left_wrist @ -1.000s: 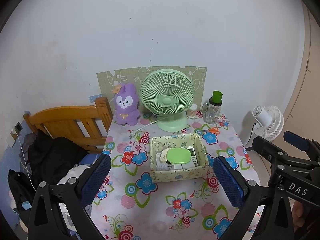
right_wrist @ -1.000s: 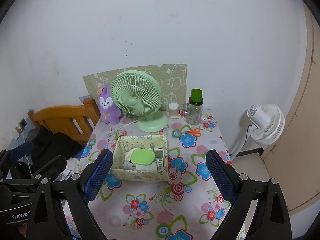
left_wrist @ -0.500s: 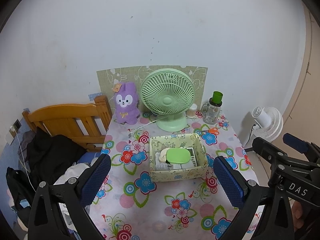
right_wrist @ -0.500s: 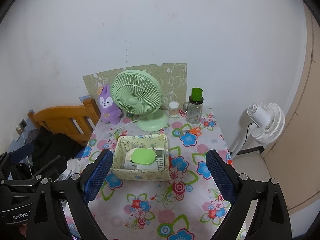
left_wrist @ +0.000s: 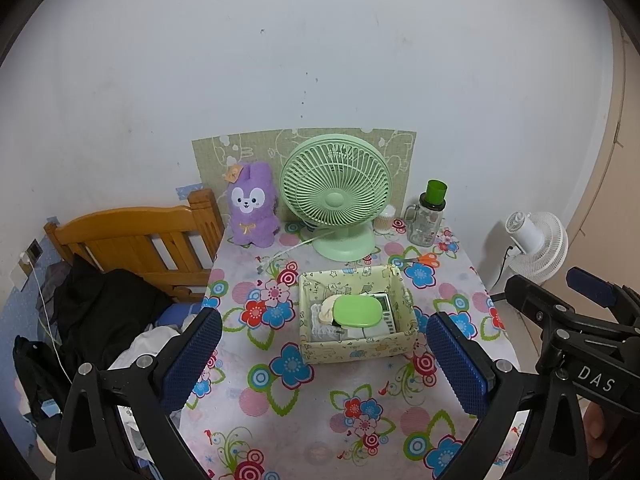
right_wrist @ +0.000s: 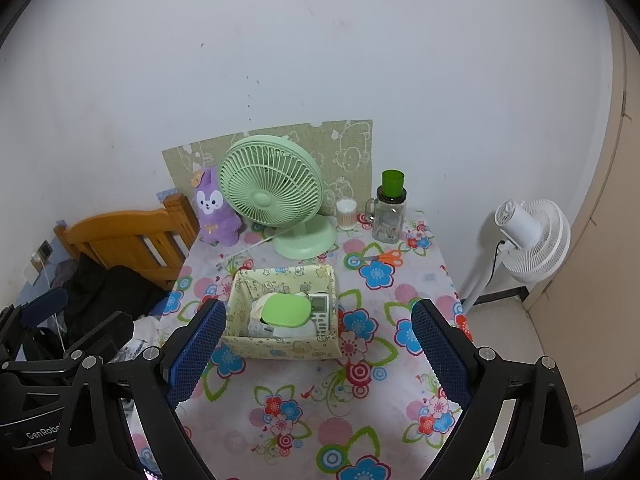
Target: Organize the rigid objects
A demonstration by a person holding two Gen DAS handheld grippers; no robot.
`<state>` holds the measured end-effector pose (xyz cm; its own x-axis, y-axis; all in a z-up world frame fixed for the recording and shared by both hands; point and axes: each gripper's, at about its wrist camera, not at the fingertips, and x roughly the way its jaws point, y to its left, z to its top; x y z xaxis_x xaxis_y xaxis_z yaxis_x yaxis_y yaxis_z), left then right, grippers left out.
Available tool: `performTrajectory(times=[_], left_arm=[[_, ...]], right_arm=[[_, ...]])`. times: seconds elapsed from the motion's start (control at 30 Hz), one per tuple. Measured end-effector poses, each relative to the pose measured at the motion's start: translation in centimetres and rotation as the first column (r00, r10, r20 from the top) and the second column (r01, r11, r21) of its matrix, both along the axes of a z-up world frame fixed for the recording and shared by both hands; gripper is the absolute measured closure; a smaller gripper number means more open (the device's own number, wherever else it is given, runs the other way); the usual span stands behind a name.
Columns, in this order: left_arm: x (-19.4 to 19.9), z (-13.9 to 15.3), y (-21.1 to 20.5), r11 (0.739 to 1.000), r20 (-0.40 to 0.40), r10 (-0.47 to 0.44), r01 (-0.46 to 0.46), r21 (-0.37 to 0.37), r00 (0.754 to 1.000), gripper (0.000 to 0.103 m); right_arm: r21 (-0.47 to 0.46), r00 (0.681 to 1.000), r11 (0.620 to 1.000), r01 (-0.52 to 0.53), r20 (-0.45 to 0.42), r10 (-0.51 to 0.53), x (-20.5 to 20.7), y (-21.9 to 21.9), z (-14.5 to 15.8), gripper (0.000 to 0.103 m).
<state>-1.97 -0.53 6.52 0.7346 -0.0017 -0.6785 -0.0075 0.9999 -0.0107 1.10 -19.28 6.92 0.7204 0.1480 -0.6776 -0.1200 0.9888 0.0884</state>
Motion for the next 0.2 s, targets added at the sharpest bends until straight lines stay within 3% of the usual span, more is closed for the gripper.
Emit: performTrajectory(times=[0.2], left_arm=[[0.58, -0.58, -0.08, 1.0, -0.008, -0.004, 0.004, -0.012, 1.0, 0.0]], right_arm=[[-0.009, 1.0, 1.0, 0.004, 0.0, -0.004, 0.54, 0.0, -0.44, 0.007]])
